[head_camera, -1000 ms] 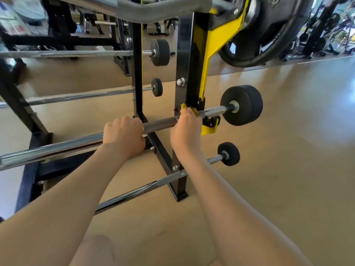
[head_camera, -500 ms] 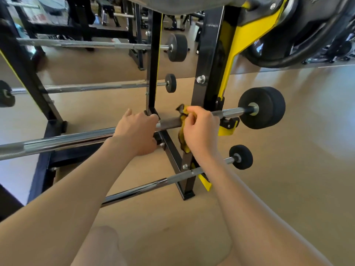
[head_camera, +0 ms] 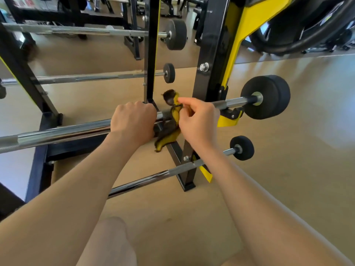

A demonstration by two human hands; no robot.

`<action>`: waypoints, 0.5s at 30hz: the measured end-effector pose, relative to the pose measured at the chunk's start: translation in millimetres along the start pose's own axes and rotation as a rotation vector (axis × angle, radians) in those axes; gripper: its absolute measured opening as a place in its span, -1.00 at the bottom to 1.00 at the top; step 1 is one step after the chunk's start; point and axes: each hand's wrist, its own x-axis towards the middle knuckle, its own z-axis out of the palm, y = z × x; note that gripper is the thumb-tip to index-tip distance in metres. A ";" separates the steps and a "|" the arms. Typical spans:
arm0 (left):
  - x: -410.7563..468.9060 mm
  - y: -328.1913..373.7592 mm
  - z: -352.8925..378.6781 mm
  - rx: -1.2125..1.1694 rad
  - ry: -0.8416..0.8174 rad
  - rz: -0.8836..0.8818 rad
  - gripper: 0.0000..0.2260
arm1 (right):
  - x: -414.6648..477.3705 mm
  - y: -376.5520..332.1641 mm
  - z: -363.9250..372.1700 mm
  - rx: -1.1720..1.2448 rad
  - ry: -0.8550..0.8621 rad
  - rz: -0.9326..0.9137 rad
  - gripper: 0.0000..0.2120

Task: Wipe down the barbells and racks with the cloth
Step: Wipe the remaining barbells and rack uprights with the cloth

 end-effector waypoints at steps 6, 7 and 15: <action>-2.0 1.7 1.1 -0.001 0.042 -0.025 -0.87 | -12.8 -27.6 22.0 -0.088 0.087 0.040 -0.79; -2.3 1.9 1.2 0.006 0.046 -0.028 -0.84 | -19.4 -29.6 21.9 -0.063 0.043 -0.024 -0.79; -5.8 4.7 5.0 0.011 0.058 -0.067 -0.94 | -11.4 -23.1 20.7 -0.121 0.150 0.009 -0.80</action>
